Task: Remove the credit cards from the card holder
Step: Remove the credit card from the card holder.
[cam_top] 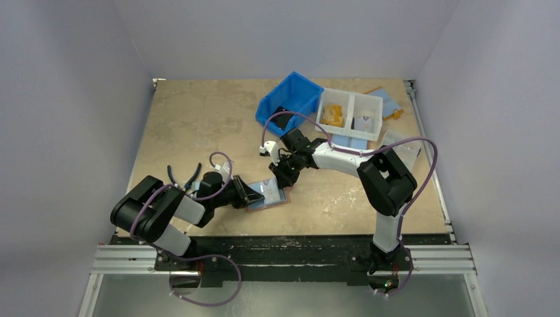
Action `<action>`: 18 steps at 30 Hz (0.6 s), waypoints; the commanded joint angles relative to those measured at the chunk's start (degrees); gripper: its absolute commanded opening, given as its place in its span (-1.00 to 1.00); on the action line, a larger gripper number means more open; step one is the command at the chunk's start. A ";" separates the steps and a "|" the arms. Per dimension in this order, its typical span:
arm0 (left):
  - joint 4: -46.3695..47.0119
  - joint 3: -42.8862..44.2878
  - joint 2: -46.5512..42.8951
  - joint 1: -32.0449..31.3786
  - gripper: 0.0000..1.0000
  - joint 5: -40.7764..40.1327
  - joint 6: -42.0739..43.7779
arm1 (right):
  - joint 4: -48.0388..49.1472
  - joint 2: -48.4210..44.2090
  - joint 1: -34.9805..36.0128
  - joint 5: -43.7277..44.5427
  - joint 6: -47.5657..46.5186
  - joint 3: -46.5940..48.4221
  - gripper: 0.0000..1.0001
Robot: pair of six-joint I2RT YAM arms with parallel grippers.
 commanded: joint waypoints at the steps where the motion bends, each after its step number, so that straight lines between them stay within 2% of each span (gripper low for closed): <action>1: -2.40 -0.17 -2.19 0.67 -0.76 -0.30 2.54 | -2.53 5.44 -0.80 11.68 -3.72 -3.69 -0.77; 6: -1.53 -0.14 -2.38 0.80 -0.80 0.21 2.17 | -2.62 5.40 -0.80 11.40 -3.84 -3.71 -0.77; 11: -0.52 0.35 -3.06 0.80 -0.48 0.59 1.08 | -2.75 5.46 -0.80 10.70 -3.94 -3.66 -0.76; 18: -0.20 1.70 -1.72 0.80 -0.41 0.24 0.30 | -2.97 5.49 -0.83 9.80 -4.04 -3.49 -0.77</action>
